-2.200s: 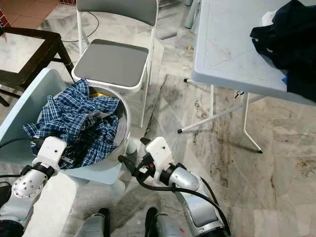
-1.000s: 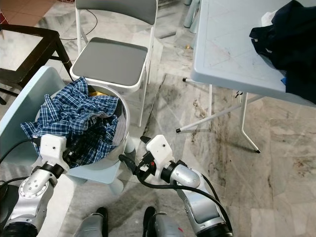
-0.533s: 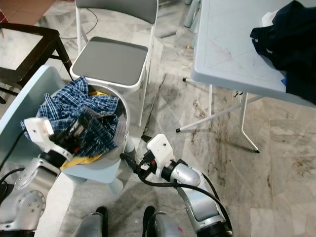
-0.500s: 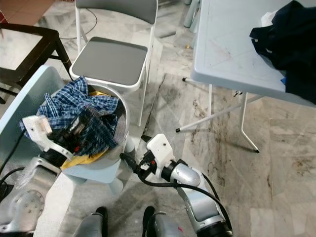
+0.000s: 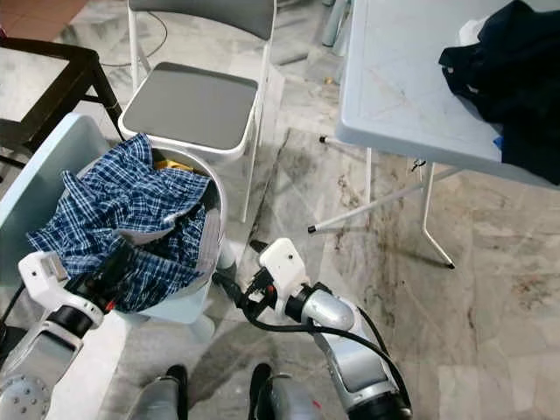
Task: Hang hanger
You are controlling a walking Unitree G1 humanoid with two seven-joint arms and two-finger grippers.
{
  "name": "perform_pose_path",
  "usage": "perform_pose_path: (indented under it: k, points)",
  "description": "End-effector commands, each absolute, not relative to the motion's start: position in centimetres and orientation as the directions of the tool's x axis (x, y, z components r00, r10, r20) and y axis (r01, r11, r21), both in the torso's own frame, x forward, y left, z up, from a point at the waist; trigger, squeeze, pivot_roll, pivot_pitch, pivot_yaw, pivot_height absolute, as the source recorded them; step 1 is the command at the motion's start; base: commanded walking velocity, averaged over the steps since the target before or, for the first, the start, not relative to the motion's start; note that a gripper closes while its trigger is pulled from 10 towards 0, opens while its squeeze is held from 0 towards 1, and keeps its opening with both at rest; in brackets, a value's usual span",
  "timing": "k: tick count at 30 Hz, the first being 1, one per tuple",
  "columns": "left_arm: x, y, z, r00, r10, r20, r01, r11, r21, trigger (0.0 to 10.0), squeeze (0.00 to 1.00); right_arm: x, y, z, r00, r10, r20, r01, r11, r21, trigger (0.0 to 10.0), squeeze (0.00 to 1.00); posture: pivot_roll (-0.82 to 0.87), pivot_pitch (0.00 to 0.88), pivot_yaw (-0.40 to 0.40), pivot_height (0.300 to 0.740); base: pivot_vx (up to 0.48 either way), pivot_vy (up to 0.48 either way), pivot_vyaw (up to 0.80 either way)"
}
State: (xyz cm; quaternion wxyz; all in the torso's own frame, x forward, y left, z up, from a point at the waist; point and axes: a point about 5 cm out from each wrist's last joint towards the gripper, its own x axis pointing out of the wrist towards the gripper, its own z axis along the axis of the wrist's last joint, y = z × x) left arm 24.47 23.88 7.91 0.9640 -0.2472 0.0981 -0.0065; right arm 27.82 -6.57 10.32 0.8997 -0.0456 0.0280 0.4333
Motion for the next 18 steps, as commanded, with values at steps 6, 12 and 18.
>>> perform_pose_path:
  k: [6, 12, 18]
  points:
    - [23.7, 24.5, 6.5, 0.970, 0.010, -0.245, -0.075, 0.963, -0.259, 10.0, 1.00, 27.3, -6.6, 9.5, 0.614, 0.780, -0.119, -0.789, 0.613, -0.054, 10.0, 0.00, 0.30, 0.324, -0.155, 0.740, 0.000, 0.000, 0.00]
    - [24.4, 24.2, 8.8, 0.990, -0.047, -0.131, 0.038, 0.997, -0.070, 10.0, 1.00, 27.3, -6.6, 9.5, 0.617, 0.778, -0.120, -0.786, 0.615, -0.056, 10.0, 0.00, 0.30, 0.321, -0.151, 0.740, 0.000, 0.000, 0.00]
    - [24.2, 24.4, 10.4, 0.997, -0.072, -0.027, 0.073, 0.996, 0.051, 10.0, 1.00, 27.3, -6.5, 9.5, 0.617, 0.778, -0.116, -0.786, 0.615, -0.055, 10.0, 0.00, 0.31, 0.321, -0.149, 0.740, 0.000, 0.000, 0.00]
